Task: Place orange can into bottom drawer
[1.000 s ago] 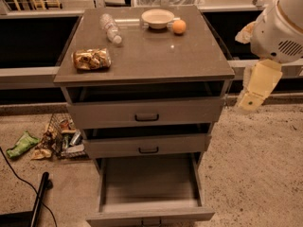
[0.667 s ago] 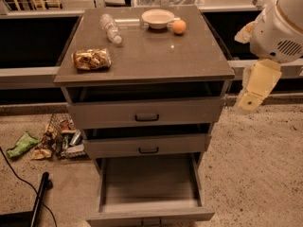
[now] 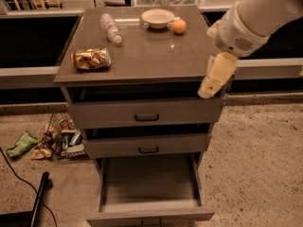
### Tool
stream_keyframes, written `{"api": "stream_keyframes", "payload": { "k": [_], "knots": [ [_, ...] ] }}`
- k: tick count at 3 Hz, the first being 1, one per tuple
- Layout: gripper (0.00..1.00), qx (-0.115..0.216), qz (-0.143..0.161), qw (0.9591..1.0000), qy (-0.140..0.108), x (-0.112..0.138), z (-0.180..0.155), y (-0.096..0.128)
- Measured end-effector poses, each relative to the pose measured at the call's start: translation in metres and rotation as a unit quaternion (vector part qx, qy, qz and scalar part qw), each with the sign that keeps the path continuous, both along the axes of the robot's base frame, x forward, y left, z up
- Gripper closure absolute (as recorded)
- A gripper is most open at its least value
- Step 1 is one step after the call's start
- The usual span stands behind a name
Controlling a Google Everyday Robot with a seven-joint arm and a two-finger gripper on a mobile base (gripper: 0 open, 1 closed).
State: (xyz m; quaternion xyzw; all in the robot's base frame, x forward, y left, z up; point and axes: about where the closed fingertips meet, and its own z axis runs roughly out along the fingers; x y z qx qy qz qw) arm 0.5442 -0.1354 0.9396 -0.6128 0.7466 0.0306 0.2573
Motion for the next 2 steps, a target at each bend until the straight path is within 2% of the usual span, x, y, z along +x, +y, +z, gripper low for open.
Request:
{"api": "stream_keyframes", "payload": {
  "k": [1,2],
  "knots": [
    [0.00,0.052,0.000,0.9983,-0.026,0.043,-0.003,0.035],
    [0.00,0.112,0.001,0.9925,-0.049,0.081,-0.001,0.068]
  ]
}}
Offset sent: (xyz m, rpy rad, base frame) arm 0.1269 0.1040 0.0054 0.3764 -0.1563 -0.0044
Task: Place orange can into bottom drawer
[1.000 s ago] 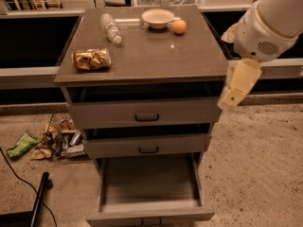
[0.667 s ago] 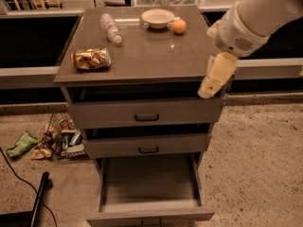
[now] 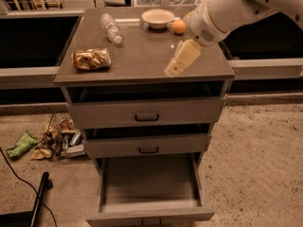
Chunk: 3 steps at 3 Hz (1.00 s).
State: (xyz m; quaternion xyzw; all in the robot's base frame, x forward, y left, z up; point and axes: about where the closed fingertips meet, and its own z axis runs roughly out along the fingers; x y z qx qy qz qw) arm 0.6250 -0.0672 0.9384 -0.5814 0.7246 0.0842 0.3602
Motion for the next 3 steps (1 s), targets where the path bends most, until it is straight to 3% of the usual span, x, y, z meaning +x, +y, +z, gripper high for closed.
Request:
{"api": "stream_keyframes", "payload": {
  "k": [1,2,3],
  "knots": [
    [0.00,0.057,0.024,0.9980,-0.009,0.028,0.002,0.040],
    [0.00,0.057,0.025,0.9980,-0.008,0.028,0.002,0.041],
    [0.00,0.048,0.063,0.9968,0.002,0.045,-0.008,0.074]
  ]
}}
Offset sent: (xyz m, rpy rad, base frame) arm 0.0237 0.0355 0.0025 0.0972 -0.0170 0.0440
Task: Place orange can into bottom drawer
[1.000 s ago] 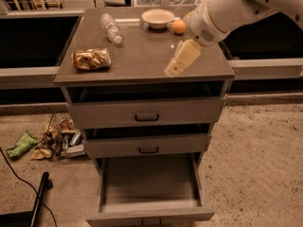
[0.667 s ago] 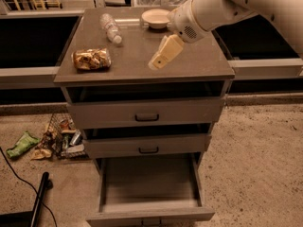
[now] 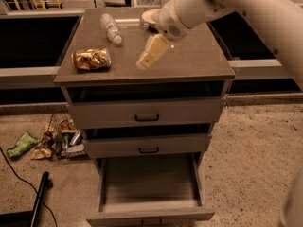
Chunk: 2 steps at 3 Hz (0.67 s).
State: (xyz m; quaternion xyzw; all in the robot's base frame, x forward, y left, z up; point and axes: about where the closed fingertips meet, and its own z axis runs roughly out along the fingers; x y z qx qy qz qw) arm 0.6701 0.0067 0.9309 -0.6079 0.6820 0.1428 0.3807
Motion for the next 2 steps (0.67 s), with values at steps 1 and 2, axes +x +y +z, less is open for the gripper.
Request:
{"api": "stream_keyframes", "payload": {
  "k": [1,2],
  "knots": [
    [0.00,-0.011,0.060,0.9981,0.006,0.020,-0.011,0.051],
    [0.00,-0.022,0.101,0.9945,0.013,0.028,-0.023,0.092]
  ]
}}
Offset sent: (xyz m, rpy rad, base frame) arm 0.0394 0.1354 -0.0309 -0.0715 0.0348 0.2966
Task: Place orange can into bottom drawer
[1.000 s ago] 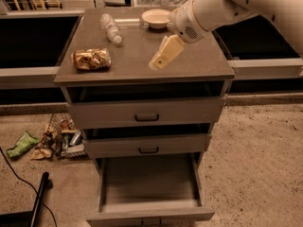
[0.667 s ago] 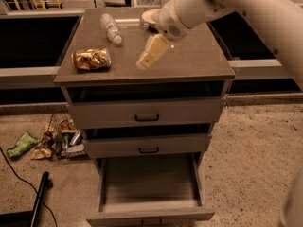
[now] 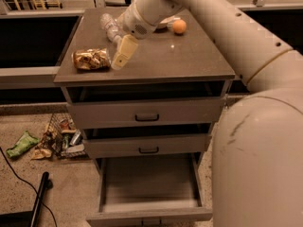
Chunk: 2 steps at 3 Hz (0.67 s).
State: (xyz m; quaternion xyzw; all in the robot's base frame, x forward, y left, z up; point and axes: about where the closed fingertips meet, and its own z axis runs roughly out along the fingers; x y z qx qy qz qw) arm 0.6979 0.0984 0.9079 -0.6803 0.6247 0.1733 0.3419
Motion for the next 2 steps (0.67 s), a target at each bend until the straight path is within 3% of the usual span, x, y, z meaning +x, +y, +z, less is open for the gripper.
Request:
{"api": "stream_keyframes", "payload": {
  "k": [1,2],
  "knots": [
    [0.00,0.001,0.016,0.9998,0.010,0.001,-0.010,0.032],
    [0.00,0.015,0.003,0.9996,0.022,0.006,-0.022,0.054]
  ]
}}
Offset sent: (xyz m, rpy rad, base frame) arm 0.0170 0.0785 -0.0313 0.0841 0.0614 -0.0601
